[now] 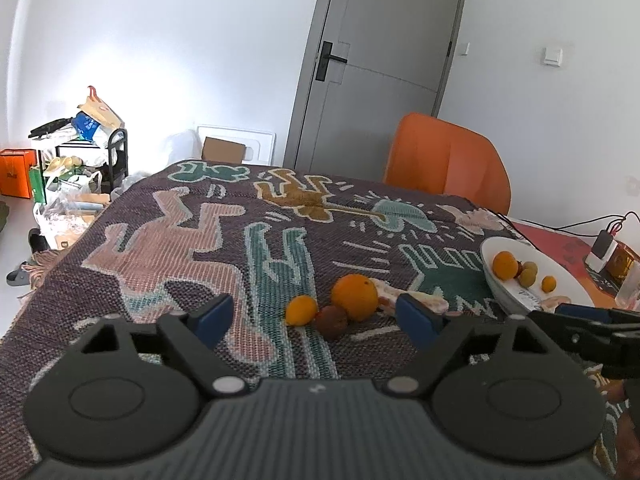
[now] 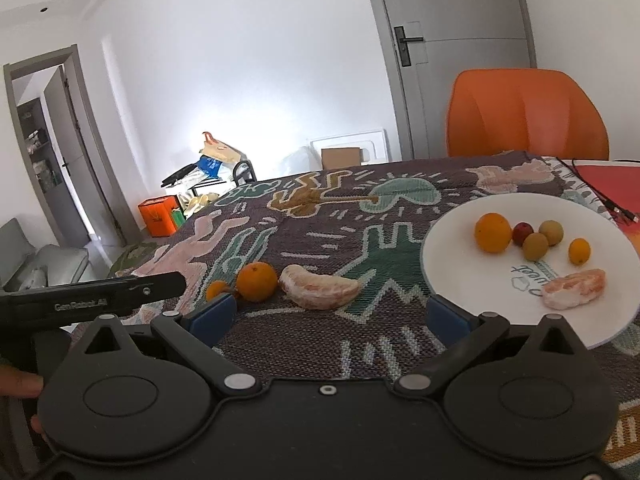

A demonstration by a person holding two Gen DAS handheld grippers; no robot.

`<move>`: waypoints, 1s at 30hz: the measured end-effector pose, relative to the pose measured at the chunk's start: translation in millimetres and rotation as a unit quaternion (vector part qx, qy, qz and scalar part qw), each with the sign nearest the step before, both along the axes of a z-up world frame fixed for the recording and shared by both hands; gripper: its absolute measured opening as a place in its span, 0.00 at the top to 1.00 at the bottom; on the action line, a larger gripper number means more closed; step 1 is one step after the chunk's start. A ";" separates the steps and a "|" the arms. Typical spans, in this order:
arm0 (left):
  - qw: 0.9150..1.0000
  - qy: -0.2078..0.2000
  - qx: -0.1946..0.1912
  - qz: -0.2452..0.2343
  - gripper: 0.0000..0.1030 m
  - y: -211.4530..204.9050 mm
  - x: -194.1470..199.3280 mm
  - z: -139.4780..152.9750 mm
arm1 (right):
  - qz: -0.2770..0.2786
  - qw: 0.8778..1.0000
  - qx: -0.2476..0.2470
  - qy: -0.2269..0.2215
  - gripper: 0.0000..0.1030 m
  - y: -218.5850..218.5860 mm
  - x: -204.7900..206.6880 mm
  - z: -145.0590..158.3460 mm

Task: Organize fruits
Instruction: 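Move both open tools from the plate back toward the fruit pile, then grasp a dark plum with the left tool while the right tool grasps a peeled pomelo segment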

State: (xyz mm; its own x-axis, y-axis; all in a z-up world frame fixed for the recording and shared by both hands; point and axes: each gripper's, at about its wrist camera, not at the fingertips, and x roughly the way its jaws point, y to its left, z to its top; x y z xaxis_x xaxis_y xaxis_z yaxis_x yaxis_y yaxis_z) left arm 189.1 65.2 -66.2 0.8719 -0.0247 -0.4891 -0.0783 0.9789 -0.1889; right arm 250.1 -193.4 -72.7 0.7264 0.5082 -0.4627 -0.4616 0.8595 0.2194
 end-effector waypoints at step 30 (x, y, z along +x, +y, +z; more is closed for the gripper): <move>0.998 0.058 -0.038 -0.010 0.78 -6.7 48.7 -38.3 | 0.072 0.996 -0.058 -0.002 0.21 39.8 47.3 -10.0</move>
State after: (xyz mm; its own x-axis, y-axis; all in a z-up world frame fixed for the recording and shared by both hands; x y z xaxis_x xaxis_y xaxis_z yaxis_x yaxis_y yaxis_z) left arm 237.8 58.5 -104.4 0.8080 -0.0827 -0.5834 -0.0845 0.9636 -0.2535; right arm 297.4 -153.6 -82.7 0.6520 0.5505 -0.5215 -0.5821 0.8041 0.1211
